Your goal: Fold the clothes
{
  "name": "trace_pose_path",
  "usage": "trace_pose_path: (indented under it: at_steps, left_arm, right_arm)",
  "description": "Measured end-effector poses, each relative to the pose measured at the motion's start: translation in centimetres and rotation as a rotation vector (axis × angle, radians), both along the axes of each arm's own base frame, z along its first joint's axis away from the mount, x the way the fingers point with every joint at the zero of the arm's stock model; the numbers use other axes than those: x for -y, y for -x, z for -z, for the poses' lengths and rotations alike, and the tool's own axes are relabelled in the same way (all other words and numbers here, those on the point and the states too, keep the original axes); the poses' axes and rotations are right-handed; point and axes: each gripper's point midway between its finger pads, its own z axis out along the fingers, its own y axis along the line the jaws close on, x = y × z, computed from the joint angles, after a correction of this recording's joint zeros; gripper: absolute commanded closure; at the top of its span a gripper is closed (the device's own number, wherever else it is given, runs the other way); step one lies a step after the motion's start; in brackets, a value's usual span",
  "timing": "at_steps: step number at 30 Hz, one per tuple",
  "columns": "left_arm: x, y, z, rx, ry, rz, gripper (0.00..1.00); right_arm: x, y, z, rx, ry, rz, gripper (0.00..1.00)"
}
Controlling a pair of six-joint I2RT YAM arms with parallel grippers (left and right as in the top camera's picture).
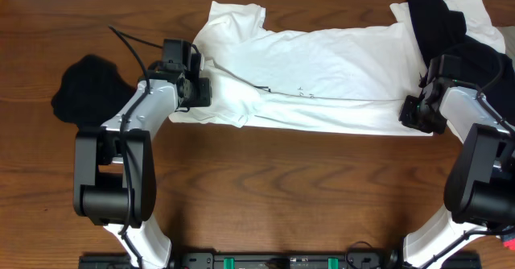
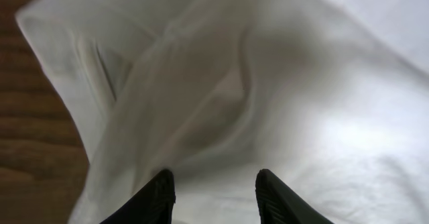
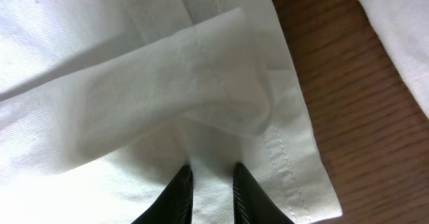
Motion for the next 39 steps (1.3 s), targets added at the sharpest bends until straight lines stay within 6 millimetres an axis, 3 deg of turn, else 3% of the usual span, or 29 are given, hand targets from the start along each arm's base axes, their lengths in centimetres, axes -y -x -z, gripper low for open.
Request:
trace_pose_path:
  at_steps: [6, 9, 14, 18, 24, 28, 39]
  left_arm:
    - [-0.3, 3.0, 2.4, -0.116, -0.009, 0.001, 0.59]
    - [-0.3, 3.8, 2.5, -0.144, -0.012, 0.000, 0.64]
    - [-0.6, 6.0, 2.7, -0.217, -0.019, 0.001, 0.72]
    - [-0.8, 8.8, 2.9, -0.318, -0.026, -0.004, 0.74]
    - [-1.3, 14.5, 2.9, -0.545, -0.041, -0.033, 0.81]
    - [-1.4, 17.3, 3.1, -0.651, -0.045, -0.041, 0.81]
    - [-1.3, 17.9, 3.2, -0.643, -0.030, -0.059, 0.81]
  right_arm:
    - [0.0, 0.1, 0.0, -0.005, -0.001, 0.000, 0.81]
    - [-0.1, 0.5, 0.1, -0.019, -0.004, 0.000, 0.80]
    - [-0.6, 3.4, 0.1, -0.140, -0.024, 0.012, 0.84]
    - [-0.7, 5.5, 0.1, -0.221, -0.031, 0.045, 0.84]
    - [0.0, 8.3, 0.3, -0.287, -0.050, 0.124, 0.83]
    - [0.5, 9.5, 0.5, -0.279, -0.067, 0.178, 0.87]
    - [0.8, 9.3, 0.4, -0.246, -0.084, 0.207, 0.90]
